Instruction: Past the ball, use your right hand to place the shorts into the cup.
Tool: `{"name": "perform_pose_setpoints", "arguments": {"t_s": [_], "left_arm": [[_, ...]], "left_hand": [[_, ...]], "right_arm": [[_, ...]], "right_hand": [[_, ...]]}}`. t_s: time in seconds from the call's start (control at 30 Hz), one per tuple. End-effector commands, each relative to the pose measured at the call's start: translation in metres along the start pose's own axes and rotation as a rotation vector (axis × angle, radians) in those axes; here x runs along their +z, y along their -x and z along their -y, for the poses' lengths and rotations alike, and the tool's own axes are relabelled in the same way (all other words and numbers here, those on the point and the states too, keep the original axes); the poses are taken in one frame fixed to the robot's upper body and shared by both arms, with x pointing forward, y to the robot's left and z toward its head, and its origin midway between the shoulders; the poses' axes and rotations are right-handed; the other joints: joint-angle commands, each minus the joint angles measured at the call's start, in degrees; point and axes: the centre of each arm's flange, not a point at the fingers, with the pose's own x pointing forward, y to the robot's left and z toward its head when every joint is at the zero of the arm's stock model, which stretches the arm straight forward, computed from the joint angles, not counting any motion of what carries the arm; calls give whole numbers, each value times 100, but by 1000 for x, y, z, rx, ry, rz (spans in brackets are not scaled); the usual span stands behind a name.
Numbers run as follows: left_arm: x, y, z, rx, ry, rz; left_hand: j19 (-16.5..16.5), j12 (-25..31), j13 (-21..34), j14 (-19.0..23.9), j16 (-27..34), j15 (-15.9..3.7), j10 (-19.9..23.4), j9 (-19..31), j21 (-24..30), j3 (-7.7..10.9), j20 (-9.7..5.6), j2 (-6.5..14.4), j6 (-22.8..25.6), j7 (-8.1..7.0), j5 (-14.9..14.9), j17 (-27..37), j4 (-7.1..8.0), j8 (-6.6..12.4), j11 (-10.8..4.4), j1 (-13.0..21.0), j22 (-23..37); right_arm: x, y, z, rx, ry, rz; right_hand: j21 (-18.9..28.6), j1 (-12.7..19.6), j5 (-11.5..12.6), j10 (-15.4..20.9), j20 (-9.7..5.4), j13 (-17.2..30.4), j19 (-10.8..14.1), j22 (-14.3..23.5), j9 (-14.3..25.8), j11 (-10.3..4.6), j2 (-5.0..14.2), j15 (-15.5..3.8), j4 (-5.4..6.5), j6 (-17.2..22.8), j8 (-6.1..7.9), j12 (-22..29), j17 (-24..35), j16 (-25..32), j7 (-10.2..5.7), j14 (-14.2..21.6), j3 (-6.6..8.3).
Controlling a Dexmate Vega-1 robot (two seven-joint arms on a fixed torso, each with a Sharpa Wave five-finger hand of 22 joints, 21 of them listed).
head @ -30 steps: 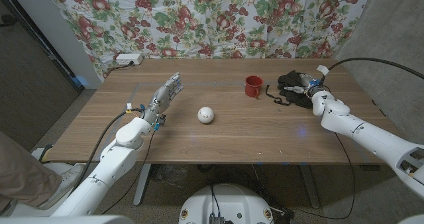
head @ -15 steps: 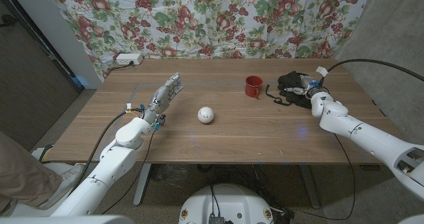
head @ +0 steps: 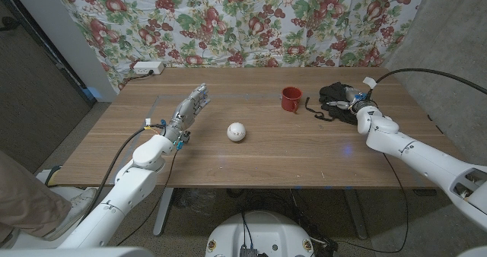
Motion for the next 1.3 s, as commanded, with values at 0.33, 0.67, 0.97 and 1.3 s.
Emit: {"name": "perform_pose_setpoints", "arguments": {"t_s": [0.33,0.67,0.97,1.3], "left_arm": [[-1,1,0,0,1,-2],[-1,2,0,2,-1,-4],[-1,1,2,2,1,-3],[-3,4,2,9,6,-5]], "left_hand": [[8,14,31,-20,13,-265,25,9,43,28,-285,-8,84,15,-15,9,3,47,1,65,17],[8,20,32,-19,14,-270,40,8,44,29,-284,-9,90,7,-20,9,4,44,11,67,17],[8,18,32,-20,13,-265,37,8,44,29,-282,-9,93,12,-24,9,5,40,12,68,17],[10,19,32,-18,15,-262,43,8,46,28,-278,-9,94,9,-29,9,9,37,9,64,17]], "right_arm": [[-4,-2,-11,23,-15,-23],[-7,-2,-18,30,-25,-44],[-9,-2,-19,22,-27,-42],[-8,-3,-21,7,-33,-44]], "right_hand": [[152,301,83,31,-69,43,560,19,25,-108,60,288,-88,-34,-26,31,4,104,-15,515,23],[140,367,94,90,-86,54,612,19,27,-83,67,153,-95,21,-5,55,3,86,27,565,25],[218,648,131,84,-282,73,979,37,32,-237,160,-177,-145,12,-12,45,24,116,-183,825,98],[539,1476,72,35,-682,112,1922,111,42,-257,503,-582,-264,-19,-13,7,144,179,-223,1140,469]]}}
